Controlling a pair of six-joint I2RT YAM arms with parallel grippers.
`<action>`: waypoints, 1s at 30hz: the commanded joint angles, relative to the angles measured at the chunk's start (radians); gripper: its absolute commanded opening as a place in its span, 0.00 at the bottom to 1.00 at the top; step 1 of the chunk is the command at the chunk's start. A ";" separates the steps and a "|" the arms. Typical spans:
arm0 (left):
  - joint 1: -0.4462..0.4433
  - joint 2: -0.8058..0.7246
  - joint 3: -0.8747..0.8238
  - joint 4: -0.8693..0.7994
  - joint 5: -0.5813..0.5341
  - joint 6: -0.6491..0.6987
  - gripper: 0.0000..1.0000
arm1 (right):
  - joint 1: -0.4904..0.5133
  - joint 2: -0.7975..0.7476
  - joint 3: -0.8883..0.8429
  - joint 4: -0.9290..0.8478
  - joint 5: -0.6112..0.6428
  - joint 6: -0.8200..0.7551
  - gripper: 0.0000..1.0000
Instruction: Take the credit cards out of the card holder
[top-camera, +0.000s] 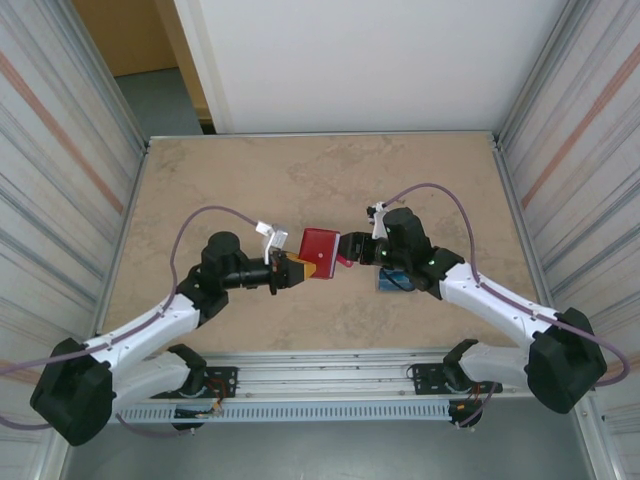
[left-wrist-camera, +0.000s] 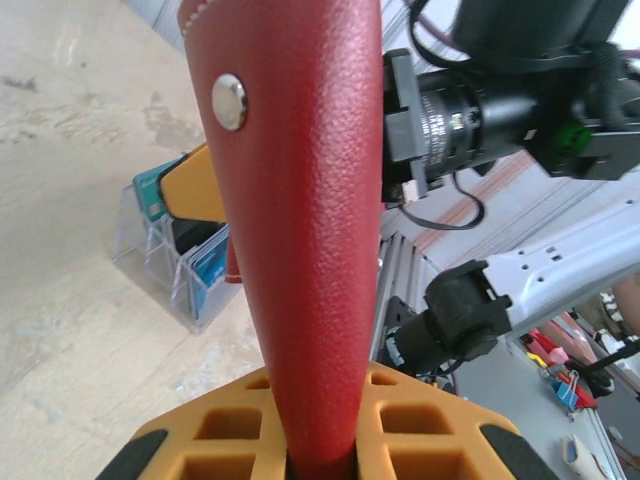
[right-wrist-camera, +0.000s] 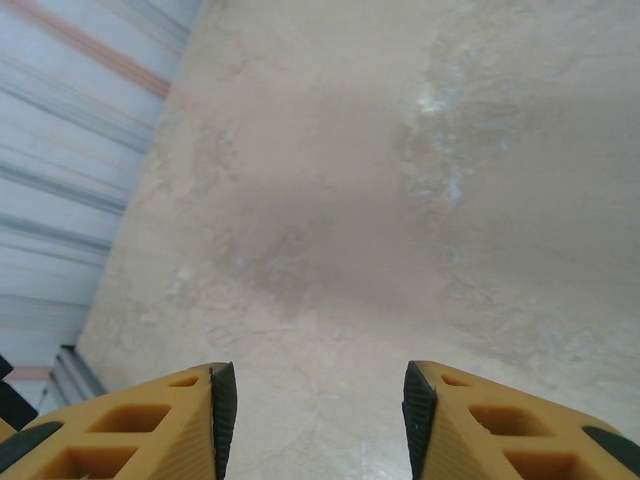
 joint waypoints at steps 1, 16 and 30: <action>0.009 -0.048 0.036 0.024 0.042 0.031 0.00 | -0.023 -0.049 -0.024 0.066 -0.111 -0.045 0.49; 0.063 -0.068 0.034 0.052 0.137 0.000 0.00 | -0.123 -0.300 -0.138 0.240 -0.368 -0.077 0.52; 0.064 -0.086 0.035 0.102 0.204 -0.017 0.00 | -0.060 -0.269 -0.137 0.323 -0.488 -0.104 0.56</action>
